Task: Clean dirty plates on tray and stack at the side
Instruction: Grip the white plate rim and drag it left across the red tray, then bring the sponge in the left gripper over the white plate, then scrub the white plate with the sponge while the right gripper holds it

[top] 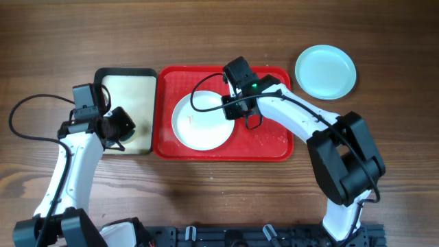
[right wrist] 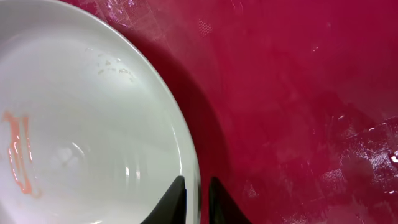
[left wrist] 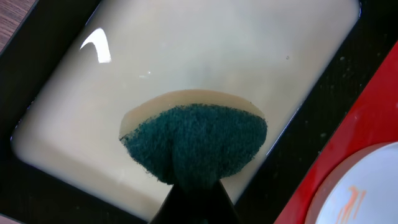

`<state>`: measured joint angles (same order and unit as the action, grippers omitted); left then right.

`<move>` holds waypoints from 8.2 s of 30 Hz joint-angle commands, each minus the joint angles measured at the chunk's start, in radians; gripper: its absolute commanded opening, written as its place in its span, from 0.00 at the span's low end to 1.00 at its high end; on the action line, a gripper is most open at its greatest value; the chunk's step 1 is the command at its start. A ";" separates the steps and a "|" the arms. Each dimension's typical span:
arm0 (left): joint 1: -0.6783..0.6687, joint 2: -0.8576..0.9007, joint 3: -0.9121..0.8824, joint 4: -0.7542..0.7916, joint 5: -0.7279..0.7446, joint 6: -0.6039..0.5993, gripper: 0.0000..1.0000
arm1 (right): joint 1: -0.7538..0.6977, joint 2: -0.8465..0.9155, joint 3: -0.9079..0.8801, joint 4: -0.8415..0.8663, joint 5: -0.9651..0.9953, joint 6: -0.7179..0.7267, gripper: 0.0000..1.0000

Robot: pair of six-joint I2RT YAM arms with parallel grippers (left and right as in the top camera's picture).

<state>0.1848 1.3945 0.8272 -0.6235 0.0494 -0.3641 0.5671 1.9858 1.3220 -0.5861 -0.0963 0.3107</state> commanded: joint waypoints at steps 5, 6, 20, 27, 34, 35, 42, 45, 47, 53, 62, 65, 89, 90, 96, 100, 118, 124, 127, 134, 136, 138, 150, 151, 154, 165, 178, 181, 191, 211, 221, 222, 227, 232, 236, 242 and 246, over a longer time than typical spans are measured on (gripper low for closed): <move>-0.004 -0.018 -0.005 0.003 -0.013 -0.010 0.04 | 0.004 0.020 -0.023 0.011 -0.003 0.018 0.04; -0.004 -0.018 -0.005 0.003 -0.013 -0.010 0.04 | 0.004 0.020 -0.023 0.021 -0.003 0.037 0.04; -0.004 -0.018 -0.005 0.004 -0.013 -0.010 0.04 | -0.060 0.020 -0.023 0.114 -0.003 0.224 0.04; -0.004 -0.018 -0.005 0.004 -0.013 -0.010 0.04 | -0.063 0.020 -0.023 0.109 -0.007 0.149 0.12; -0.004 -0.018 -0.005 0.004 -0.013 0.003 0.04 | -0.080 0.019 0.006 0.121 -0.026 -0.018 0.29; -0.004 -0.018 -0.005 0.005 -0.013 0.020 0.04 | -0.087 0.019 0.014 0.118 -0.039 -0.030 0.30; -0.004 -0.018 0.005 0.041 -0.013 0.071 0.04 | -0.176 -0.002 0.095 0.021 -0.225 -0.157 0.39; -0.005 -0.018 0.058 0.004 -0.013 0.115 0.04 | -0.206 -0.010 0.101 -0.025 -0.226 -0.185 0.38; -0.005 -0.018 0.136 -0.055 -0.017 0.140 0.04 | -0.216 -0.009 0.101 -0.052 -0.226 -0.189 0.39; -0.039 -0.018 0.314 -0.161 -0.017 0.160 0.04 | -0.201 -0.009 0.094 -0.051 -0.263 -0.177 0.39; -0.276 0.040 0.346 -0.054 0.032 0.135 0.04 | -0.153 0.025 0.077 -0.024 -0.262 -0.168 0.29; -0.343 0.086 0.346 0.019 0.033 0.094 0.04 | -0.153 0.026 0.077 -0.024 -0.234 -0.147 0.27; -0.485 0.323 0.341 0.142 0.032 0.064 0.04 | -0.152 0.094 0.077 -0.001 -0.218 -0.045 0.14; -0.485 0.323 0.341 0.142 0.032 0.064 0.04 | -0.152 0.094 0.077 -0.001 -0.219 -0.044 0.17; -0.492 0.350 0.337 0.139 0.032 0.064 0.04 | -0.147 0.094 0.077 0.002 -0.219 -0.037 0.10; -0.494 0.375 0.337 0.141 0.032 0.064 0.04 | -0.147 0.094 0.077 0.002 -0.219 -0.037 0.08; -0.494 0.379 0.337 0.142 0.032 0.064 0.04 | -0.145 0.105 0.077 0.017 -0.233 -0.020 0.04; -0.497 0.379 0.336 0.134 0.032 0.063 0.04 | -0.145 0.105 0.077 0.017 -0.235 -0.019 0.04; -0.497 0.380 0.333 0.122 0.031 0.029 0.04 | -0.145 0.105 0.077 0.017 -0.237 -0.019 0.04; -0.497 0.424 0.315 0.126 0.016 -0.064 0.04 | -0.145 0.105 0.077 0.017 -0.238 -0.019 0.04; -0.497 0.450 0.315 0.127 0.016 -0.072 0.04 | -0.145 0.105 0.077 0.017 -0.238 -0.019 0.04; -0.496 0.473 0.315 0.134 0.017 -0.097 0.04 | -0.144 0.105 0.077 0.017 -0.238 -0.019 0.04; -0.497 0.615 0.315 0.130 0.137 -0.159 0.04 | -0.142 0.105 0.077 0.017 -0.241 -0.019 0.04; -0.497 0.652 0.315 0.135 0.175 -0.168 0.04 | -0.138 0.105 0.077 0.018 -0.241 -0.019 0.04; -0.497 0.673 0.315 0.143 0.226 -0.169 0.04 | -0.138 0.105 0.077 0.019 -0.241 -0.019 0.04; -0.497 0.671 0.342 0.144 0.283 -0.116 0.04 | -0.138 0.105 0.077 0.028 -0.306 -0.019 0.04; -0.527 0.422 0.379 0.053 0.067 -0.062 0.04 | -0.138 0.105 0.077 0.029 -0.307 -0.020 0.04; -0.558 0.397 0.379 0.021 -0.051 -0.062 0.04 | -0.138 0.105 0.077 0.029 -0.307 -0.020 0.04; -0.584 0.428 0.370 -0.017 -0.145 -0.062 0.04 | -0.138 0.105 0.077 0.028 -0.307 -0.020 0.04; -0.584 0.474 0.378 -0.021 -0.149 -0.062 0.25 | -0.138 0.105 0.077 0.028 -0.307 -0.020 0.04; -0.583 0.444 0.378 -0.017 -0.157 -0.062 0.20 | -0.138 0.105 0.077 0.027 -0.307 -0.021 0.04; -0.581 0.444 0.378 -0.018 -0.156 -0.062 0.17 | -0.138 0.105 0.077 0.027 -0.307 -0.020 0.04; -0.580 0.444 0.377 -0.035 -0.156 -0.062 0.18 | -0.138 0.105 0.077 0.027 -0.307 -0.020 0.04; -0.580 0.444 0.377 -0.035 -0.156 -0.062 0.19 | -0.138 0.105 0.077 0.032 -0.307 -0.020 0.14; -0.579 0.444 0.378 -0.028 -0.156 -0.062 0.17 | -0.138 0.105 0.077 0.035 -0.304 -0.021 0.14; -0.579 0.442 0.378 -0.028 -0.179 -0.062 0.22 | -0.138 0.105 0.077 0.034 -0.304 -0.021 0.14; -0.579 0.407 0.378 -0.028 -0.179 -0.062 0.21 | -0.138 0.105 0.077 0.034 -0.304 -0.022 0.14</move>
<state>-0.3973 1.8610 1.2015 -0.6544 -0.1081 -0.4297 0.4267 2.0724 1.3975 -0.5564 -0.3820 0.2905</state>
